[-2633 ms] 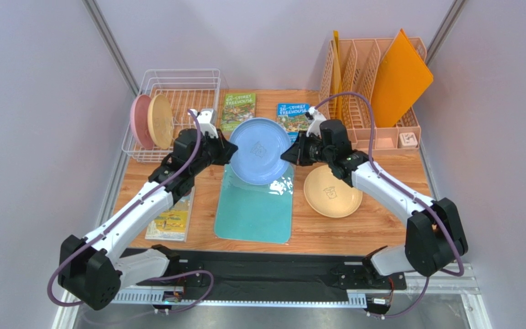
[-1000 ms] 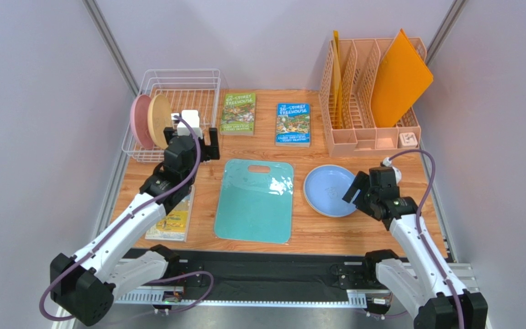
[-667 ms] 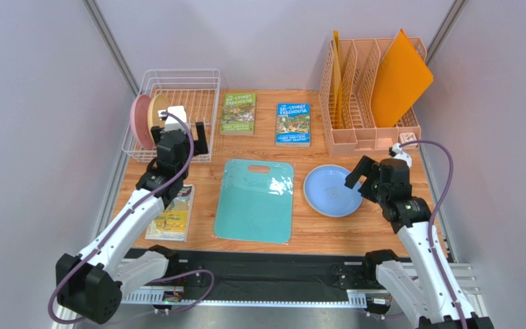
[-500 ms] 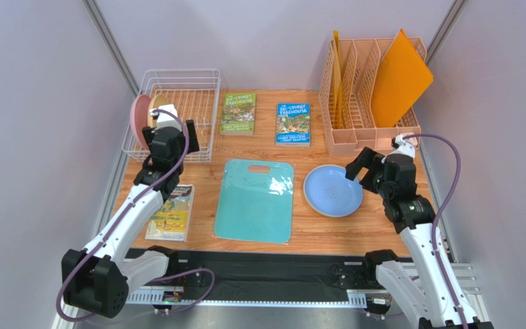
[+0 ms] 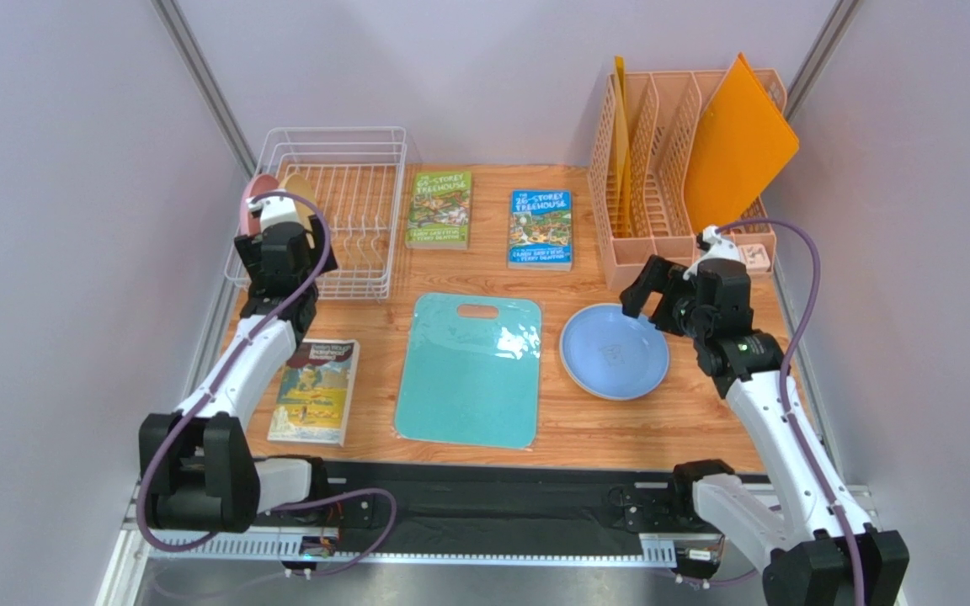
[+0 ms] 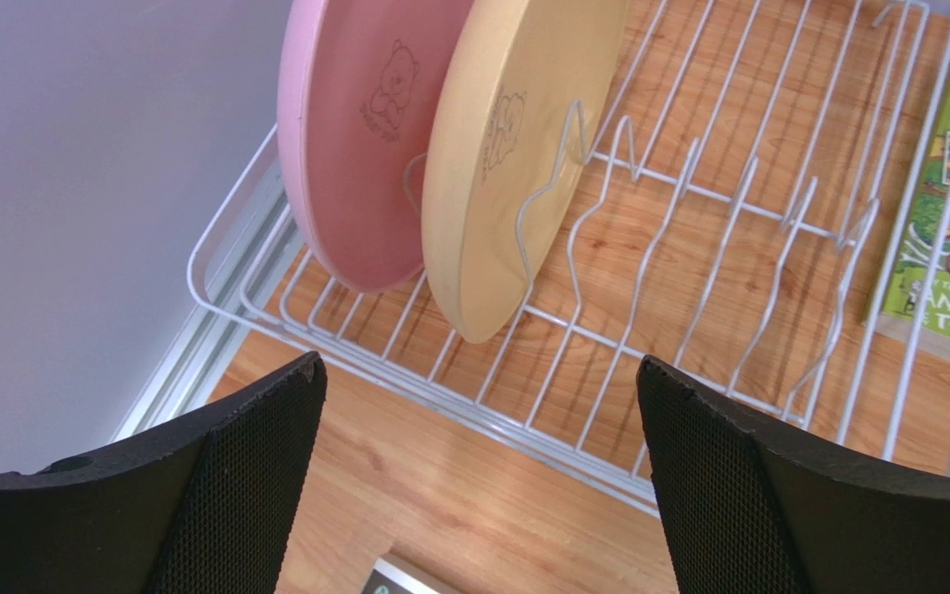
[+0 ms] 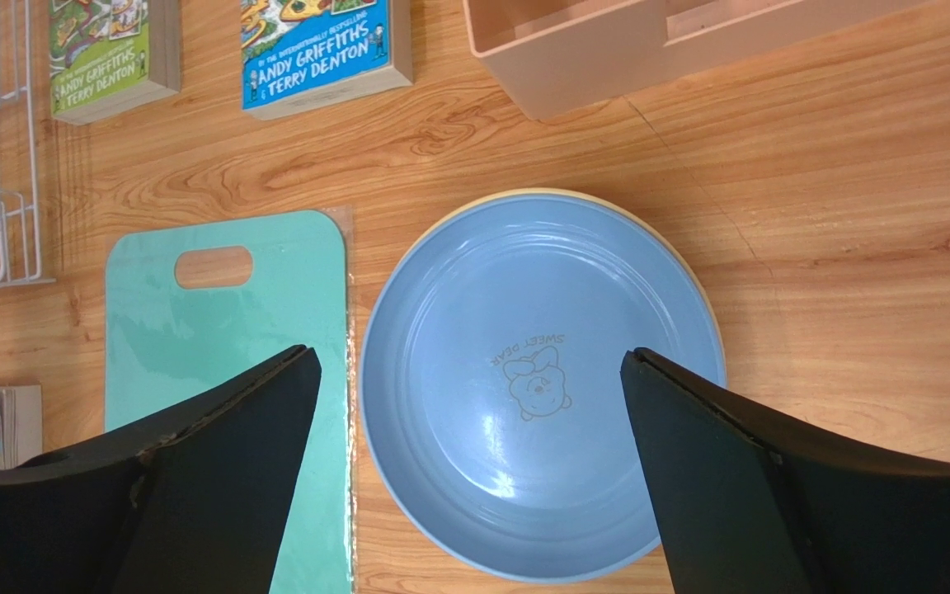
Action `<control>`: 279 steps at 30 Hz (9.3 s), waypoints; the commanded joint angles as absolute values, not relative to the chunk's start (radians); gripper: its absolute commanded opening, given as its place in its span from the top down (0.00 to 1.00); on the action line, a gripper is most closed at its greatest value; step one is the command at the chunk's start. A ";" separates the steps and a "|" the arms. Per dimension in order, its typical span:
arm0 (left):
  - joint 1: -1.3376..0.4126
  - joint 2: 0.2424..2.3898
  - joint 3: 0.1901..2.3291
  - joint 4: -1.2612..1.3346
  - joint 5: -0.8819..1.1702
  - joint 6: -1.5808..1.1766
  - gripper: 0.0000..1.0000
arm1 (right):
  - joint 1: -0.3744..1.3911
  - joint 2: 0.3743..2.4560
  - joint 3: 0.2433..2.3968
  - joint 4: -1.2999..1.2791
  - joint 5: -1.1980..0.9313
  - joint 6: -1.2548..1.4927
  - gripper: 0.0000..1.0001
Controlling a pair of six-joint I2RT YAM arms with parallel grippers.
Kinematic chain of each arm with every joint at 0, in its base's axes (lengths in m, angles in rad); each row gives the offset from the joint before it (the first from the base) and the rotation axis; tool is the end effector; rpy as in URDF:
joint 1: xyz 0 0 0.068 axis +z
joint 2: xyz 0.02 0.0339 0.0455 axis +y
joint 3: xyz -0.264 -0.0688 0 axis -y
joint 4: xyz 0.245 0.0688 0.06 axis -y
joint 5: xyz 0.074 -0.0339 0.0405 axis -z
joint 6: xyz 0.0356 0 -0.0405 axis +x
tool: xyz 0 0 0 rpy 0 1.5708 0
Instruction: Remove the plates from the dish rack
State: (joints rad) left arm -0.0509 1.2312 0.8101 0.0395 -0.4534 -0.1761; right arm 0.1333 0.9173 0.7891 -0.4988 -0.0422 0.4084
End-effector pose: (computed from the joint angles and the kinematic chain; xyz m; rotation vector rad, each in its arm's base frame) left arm 0.2790 0.0014 0.2776 -0.4146 1.8776 0.2899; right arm 0.1969 0.0279 0.2870 0.2806 2.2013 0.3481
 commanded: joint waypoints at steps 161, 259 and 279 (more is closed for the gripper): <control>-0.749 0.985 0.882 -0.058 -0.658 -0.061 0.02 | 0.347 0.749 0.569 -0.715 0.354 0.749 1.00; -0.186 1.085 1.062 -0.144 -0.294 -0.269 1.00 | 0.350 0.999 0.827 -0.273 -0.102 0.391 0.10; -0.607 1.132 0.979 -0.094 -0.252 -0.347 1.00 | 0.479 1.049 0.865 -0.222 -0.163 0.405 0.10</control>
